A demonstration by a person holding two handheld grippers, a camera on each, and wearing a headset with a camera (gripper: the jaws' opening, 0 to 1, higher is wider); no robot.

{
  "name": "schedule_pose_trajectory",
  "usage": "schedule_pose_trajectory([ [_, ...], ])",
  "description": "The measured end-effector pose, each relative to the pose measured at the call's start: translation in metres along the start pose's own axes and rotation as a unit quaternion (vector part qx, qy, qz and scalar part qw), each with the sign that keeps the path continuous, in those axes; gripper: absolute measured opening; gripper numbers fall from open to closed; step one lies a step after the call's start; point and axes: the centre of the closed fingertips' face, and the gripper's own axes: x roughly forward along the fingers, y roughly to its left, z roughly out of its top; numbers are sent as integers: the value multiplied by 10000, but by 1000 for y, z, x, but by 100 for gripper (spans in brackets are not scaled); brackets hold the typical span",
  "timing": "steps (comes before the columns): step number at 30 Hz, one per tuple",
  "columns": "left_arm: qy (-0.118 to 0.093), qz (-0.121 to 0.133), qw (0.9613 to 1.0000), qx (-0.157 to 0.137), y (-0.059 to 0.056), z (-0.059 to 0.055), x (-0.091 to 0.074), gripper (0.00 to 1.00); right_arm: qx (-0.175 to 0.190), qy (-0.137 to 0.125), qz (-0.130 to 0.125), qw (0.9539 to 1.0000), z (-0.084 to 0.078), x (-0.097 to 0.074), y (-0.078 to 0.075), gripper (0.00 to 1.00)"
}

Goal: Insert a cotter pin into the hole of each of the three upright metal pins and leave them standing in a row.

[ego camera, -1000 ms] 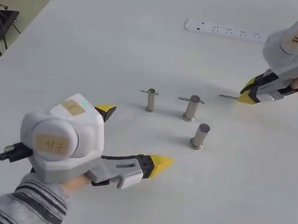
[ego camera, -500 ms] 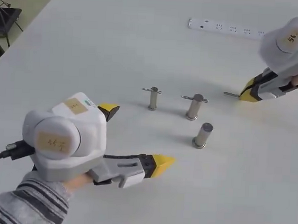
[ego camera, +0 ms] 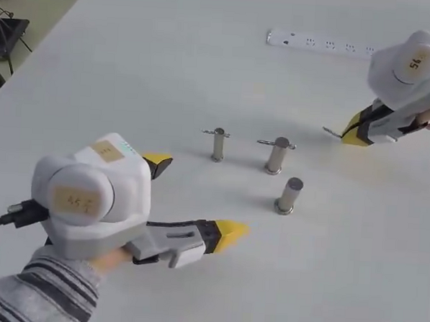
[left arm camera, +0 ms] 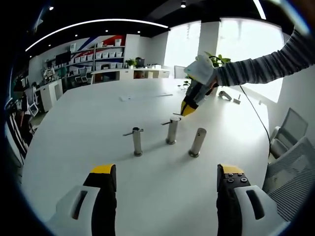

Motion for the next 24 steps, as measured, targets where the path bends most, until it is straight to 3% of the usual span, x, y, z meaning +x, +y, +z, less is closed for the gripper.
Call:
schedule_pose_trajectory([
  [11, -104, -160, 9995, -245, -7, 12, -2, 77, -258, -347, -201, 9989, 11, -23, 24, 0],
  [13, -124, -194, 9994, -253, -8, 15, -2, 76, -298, -410, -224, 9985, 12, -22, 23, 0],
  [18, -126, -344, 9987, -352, -13, 23, 0, 70, -383, -651, -303, 9967, 26, -35, 38, 0],
  [20, -110, -394, 9983, -418, -15, 26, 1, 68, -463, -734, -333, 9957, 29, -34, 35, 0],
  [24, -117, -454, 9978, -471, -17, 33, 3, 64, -598, -863, -354, 9938, 40, -43, 51, 0],
])
